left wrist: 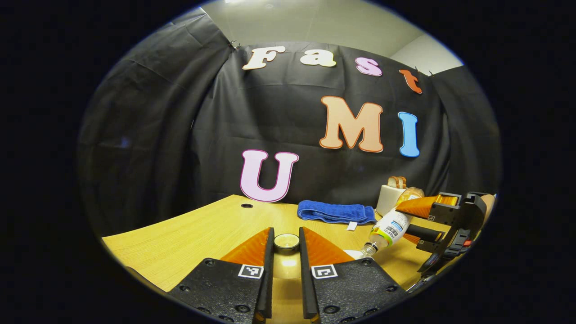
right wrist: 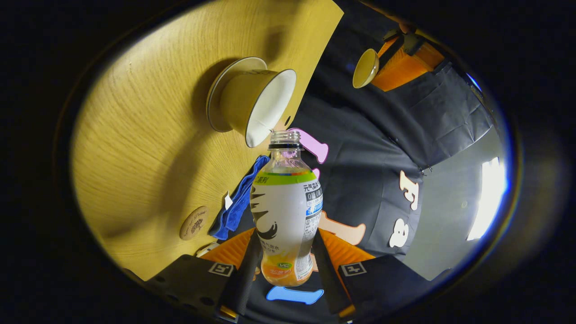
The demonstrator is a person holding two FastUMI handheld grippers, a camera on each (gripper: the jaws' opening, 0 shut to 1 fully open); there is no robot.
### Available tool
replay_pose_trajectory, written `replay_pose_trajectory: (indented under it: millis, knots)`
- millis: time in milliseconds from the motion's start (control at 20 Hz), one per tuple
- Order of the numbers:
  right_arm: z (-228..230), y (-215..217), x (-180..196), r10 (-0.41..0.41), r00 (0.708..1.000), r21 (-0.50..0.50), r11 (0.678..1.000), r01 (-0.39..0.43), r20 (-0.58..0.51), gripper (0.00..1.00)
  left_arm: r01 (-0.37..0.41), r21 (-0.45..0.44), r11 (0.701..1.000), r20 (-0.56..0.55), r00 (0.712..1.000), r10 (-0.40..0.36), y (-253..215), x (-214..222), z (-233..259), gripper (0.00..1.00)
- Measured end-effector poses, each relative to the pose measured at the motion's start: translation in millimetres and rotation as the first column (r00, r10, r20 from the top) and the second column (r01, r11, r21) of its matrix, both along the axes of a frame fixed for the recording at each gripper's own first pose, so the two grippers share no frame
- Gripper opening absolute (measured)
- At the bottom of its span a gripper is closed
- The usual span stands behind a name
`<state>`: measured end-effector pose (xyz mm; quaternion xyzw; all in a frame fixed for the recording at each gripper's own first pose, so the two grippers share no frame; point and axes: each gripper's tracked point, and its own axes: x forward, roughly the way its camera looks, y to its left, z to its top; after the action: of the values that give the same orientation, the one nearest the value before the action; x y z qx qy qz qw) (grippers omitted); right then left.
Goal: Open the teacup lid with one hand, grasp the water bottle and pour water into the teacup with the other hand; after pouring, place the water bottle on the coaster and then close the teacup lid.
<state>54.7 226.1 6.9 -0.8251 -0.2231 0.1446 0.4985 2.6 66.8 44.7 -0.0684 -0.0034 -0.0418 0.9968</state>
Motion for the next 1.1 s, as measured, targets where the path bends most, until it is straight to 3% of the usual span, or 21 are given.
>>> replay_pose_trajectory:
  millis: [350,650,900,1100]
  knots:
    - [-17,-12,-1,-0.045,0.997,0.048,0.998,0.049,-0.068,0.71,0.008,0.004,1.0,0.005,1.0,-0.008,-3,-2,1,0.24]
    - [-27,-26,2,-0.094,0.976,0.224,0.965,0.138,-0.198,0.7,0.008,0.004,1.0,0.01,1.0,-0.008,-3,-2,2,0.24]
    - [-31,-32,-4,-0.096,0.936,0.418,0.876,0.241,-0.339,0.71,0.008,0.003,1.0,0.01,1.0,-0.008,-2,-1,2,0.24]
    - [-19,-35,16,-0.069,0.885,0.562,0.749,0.351,-0.46,0.73,0.011,0.001,1.0,0.011,1.0,-0.011,-3,-1,2,0.24]
